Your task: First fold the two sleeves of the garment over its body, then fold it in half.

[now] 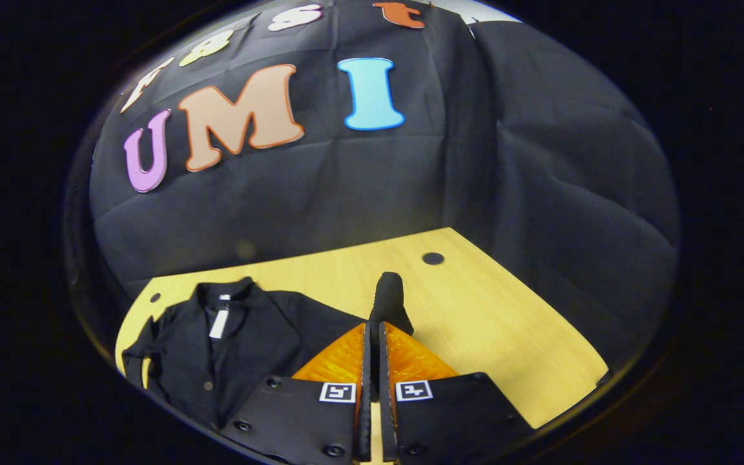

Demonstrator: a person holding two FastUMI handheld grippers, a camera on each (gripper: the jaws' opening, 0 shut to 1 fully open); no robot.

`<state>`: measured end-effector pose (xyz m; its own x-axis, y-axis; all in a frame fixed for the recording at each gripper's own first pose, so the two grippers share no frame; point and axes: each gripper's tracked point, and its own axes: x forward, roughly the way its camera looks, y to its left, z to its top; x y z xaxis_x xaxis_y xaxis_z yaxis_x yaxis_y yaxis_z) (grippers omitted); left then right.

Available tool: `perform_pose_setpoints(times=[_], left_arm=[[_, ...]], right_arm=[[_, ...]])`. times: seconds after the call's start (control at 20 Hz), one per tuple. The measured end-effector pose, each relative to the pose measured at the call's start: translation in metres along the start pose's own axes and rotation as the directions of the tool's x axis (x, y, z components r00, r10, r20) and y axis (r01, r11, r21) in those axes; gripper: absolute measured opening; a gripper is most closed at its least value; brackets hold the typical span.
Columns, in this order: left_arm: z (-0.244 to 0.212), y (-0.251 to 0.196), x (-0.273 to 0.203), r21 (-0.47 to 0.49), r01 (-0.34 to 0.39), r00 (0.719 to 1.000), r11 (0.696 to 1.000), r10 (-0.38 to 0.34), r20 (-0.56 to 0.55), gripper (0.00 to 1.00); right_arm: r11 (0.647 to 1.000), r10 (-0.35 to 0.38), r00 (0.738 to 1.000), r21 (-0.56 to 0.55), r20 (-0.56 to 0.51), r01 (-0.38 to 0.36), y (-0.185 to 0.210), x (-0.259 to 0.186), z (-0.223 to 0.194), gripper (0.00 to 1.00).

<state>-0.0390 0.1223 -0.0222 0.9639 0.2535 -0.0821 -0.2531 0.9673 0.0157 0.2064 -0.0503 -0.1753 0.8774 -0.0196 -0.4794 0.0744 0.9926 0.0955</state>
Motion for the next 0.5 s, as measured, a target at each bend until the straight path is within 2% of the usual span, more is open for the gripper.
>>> perform_pose_setpoints(times=[0.25, 0.3, 0.35, 0.4, 0.45, 0.5], left_arm=[[0.001, 0.026, 0.008, -0.003, 0.002, 1.0, 1.0, -0.002, 0.006, 0.98], [0.001, 0.03, 0.009, -0.007, 0.0, 1.0, 1.0, 0.0, 0.005, 0.96], [-0.001, 0.033, 0.009, -0.011, 0.0, 1.0, 1.0, 0.0, 0.0, 0.96], [-0.004, 0.035, 0.01, -0.014, 0.001, 1.0, 1.0, -0.001, -0.007, 0.98], [-0.007, 0.038, 0.01, -0.014, 0.001, 1.0, 1.0, -0.002, -0.014, 0.98], [-0.009, 0.039, 0.011, -0.013, 0.0, 1.0, 1.0, 0.0, -0.021, 0.98]], right_arm=[[0.997, 0.081, 0.995, -0.002, 0.052, -0.081, 0.075, -0.006, 0.014, 0.08], [0.995, 0.096, 0.994, 0.002, 0.057, -0.097, 0.089, -0.007, 0.014, 0.08], [0.993, 0.114, 0.992, 0.003, 0.059, -0.114, 0.102, -0.008, 0.014, 0.12], [0.991, 0.132, 0.989, 0.001, 0.06, -0.132, 0.116, -0.009, 0.013, 0.08], [0.989, 0.149, 0.987, -0.007, 0.064, -0.149, 0.128, -0.01, 0.014, 0.08], [0.985, 0.17, 0.983, -0.021, 0.069, -0.169, 0.143, -0.012, 0.016, 0.13]])
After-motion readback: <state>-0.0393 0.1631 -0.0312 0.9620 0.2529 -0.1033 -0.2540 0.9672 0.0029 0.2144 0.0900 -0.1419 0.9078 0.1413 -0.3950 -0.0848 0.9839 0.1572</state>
